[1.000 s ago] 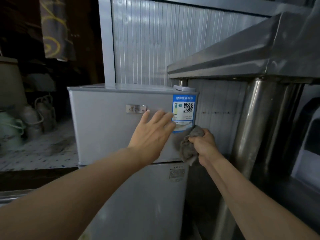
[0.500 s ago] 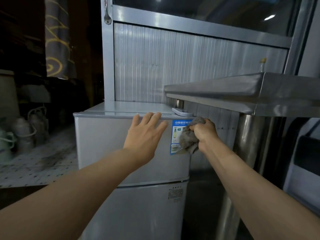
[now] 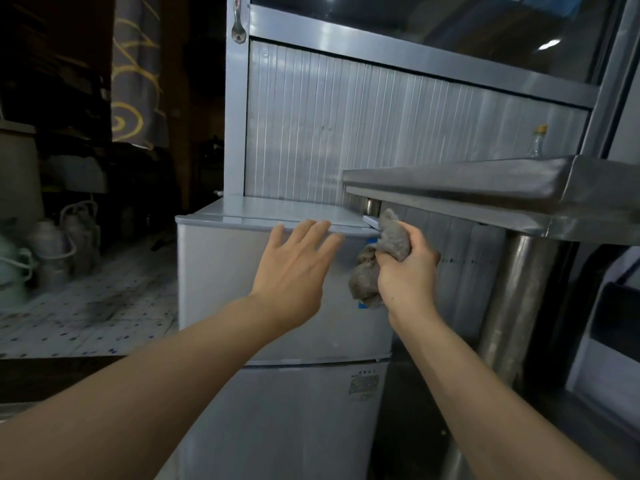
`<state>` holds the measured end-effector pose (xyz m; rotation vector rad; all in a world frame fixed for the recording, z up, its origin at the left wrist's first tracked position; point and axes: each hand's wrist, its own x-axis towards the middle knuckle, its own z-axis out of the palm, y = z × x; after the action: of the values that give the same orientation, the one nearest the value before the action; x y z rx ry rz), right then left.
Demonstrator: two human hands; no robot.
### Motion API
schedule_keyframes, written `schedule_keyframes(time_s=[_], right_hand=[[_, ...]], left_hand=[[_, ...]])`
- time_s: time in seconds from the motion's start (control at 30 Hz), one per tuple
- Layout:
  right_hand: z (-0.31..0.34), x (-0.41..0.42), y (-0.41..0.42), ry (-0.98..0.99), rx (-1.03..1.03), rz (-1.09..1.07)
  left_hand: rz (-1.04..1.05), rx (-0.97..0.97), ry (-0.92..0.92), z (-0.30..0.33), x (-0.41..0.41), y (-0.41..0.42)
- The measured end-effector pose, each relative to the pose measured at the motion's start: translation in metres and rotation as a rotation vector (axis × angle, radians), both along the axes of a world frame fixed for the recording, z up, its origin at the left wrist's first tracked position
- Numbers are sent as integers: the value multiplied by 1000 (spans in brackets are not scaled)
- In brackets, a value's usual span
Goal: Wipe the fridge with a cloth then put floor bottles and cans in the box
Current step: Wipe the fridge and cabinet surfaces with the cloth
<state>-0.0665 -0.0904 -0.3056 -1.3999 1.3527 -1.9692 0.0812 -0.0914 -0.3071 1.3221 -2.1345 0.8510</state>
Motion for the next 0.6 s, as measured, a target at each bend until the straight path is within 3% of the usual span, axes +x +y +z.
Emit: schedule_keyframes(time_s=[0.13,0.3,0.6], right_hand=[[17,28,11,111,-53,5],[43,49,4,40,-97,48],[112,90,-36,122,222,29]], left_hand=[[27,9,142,8,29,5],[68,76,237,30,69,3],[150,299,309,98,110,-17]])
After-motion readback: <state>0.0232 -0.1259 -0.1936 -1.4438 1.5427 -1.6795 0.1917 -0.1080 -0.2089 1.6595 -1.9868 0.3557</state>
